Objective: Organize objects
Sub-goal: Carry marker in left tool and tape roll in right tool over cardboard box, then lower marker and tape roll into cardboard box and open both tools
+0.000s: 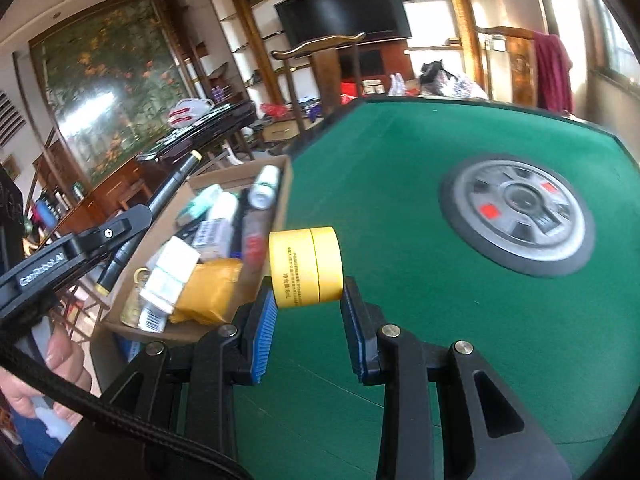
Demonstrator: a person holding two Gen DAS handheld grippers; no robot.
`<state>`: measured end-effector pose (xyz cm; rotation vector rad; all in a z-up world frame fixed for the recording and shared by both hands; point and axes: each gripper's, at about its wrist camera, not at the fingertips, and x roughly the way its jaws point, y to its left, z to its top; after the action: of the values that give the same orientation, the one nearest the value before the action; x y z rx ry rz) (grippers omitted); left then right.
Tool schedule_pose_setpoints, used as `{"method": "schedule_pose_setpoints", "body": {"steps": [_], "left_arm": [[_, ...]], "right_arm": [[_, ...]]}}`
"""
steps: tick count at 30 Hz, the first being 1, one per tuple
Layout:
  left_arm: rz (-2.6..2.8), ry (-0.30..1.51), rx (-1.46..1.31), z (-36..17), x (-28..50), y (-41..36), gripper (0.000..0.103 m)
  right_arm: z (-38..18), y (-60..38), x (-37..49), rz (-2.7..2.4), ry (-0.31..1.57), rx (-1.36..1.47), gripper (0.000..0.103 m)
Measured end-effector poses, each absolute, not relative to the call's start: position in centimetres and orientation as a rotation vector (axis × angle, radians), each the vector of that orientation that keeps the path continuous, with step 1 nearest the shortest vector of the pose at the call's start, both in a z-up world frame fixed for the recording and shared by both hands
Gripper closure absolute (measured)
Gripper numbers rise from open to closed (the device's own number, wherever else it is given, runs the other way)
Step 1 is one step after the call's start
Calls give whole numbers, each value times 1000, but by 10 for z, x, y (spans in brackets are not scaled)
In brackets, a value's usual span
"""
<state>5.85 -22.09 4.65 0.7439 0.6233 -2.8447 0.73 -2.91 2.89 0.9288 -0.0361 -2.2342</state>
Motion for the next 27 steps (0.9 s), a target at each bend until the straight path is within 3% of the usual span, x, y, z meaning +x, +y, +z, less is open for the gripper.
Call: {"method": "schedule_pose_setpoints", "body": {"steps": [8,27], "left_arm": [[-2726,715,751,25,61,-278,91],[-2679,775,904,-7,34,-306,91]], "right_arm": [[31,-78,7,-2169,43,932,74],[0,-158,-31,-2102,169,1068,74]]}}
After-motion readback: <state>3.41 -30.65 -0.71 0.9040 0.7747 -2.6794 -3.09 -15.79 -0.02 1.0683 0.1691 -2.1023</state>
